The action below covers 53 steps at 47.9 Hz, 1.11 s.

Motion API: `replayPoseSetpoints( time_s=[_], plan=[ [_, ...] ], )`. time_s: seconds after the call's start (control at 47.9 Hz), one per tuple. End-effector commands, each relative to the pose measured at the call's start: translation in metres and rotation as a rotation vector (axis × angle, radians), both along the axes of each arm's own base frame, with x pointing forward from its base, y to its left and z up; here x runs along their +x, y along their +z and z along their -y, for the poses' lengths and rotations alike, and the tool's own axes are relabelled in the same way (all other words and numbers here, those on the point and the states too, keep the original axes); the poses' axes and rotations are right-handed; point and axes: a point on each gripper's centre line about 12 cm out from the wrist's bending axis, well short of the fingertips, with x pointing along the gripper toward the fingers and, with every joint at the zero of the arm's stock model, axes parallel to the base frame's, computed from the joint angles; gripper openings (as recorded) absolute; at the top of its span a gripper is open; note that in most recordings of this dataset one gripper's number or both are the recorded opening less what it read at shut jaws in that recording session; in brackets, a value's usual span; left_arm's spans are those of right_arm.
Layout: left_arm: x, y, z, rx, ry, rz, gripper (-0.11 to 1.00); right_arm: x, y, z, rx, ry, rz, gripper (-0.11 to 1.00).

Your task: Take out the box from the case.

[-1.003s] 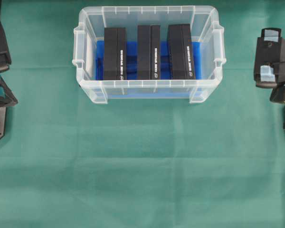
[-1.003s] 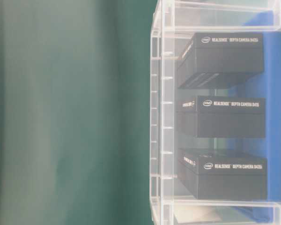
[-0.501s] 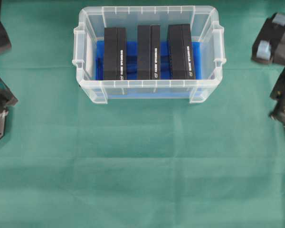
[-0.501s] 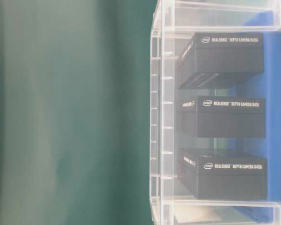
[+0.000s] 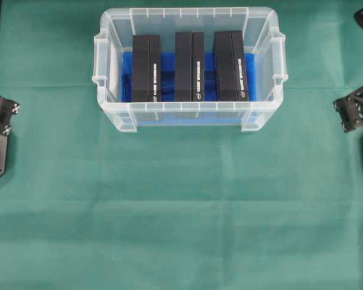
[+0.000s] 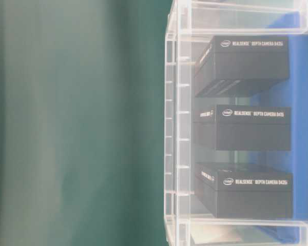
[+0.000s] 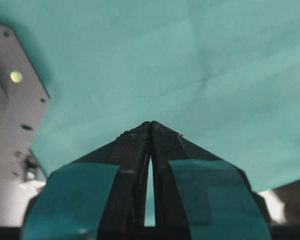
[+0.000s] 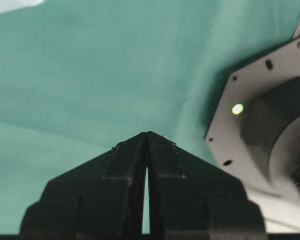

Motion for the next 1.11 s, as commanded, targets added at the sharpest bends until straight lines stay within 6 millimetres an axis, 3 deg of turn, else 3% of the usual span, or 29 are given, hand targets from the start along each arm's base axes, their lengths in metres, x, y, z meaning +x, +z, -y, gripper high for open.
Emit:
replayPoseSetpoints(
  time_s=[0.0,0.397,0.606,0.982,1.087],
  plan=[
    [0.002,0.008,-0.001,-0.006,0.045,0.02,0.02,0.001,0.008,0.0,0.0,-0.051,0.032,0.0],
    [-0.003,0.007,-0.005,0.002,0.079,-0.021,0.02,0.001,0.009,0.006,-0.028,-0.081,0.033,0.0],
    [-0.007,0.007,-0.022,0.014,0.146,-0.036,0.02,-0.003,0.01,0.027,-0.043,-0.133,0.03,0.0],
    [-0.01,0.007,-0.059,0.052,0.192,-0.071,0.02,-0.016,0.011,0.088,-0.094,-0.146,0.034,0.0],
    [-0.008,0.007,-0.065,0.059,0.181,-0.081,0.02,-0.016,0.01,0.096,-0.1,-0.144,0.036,0.0]
  ],
)
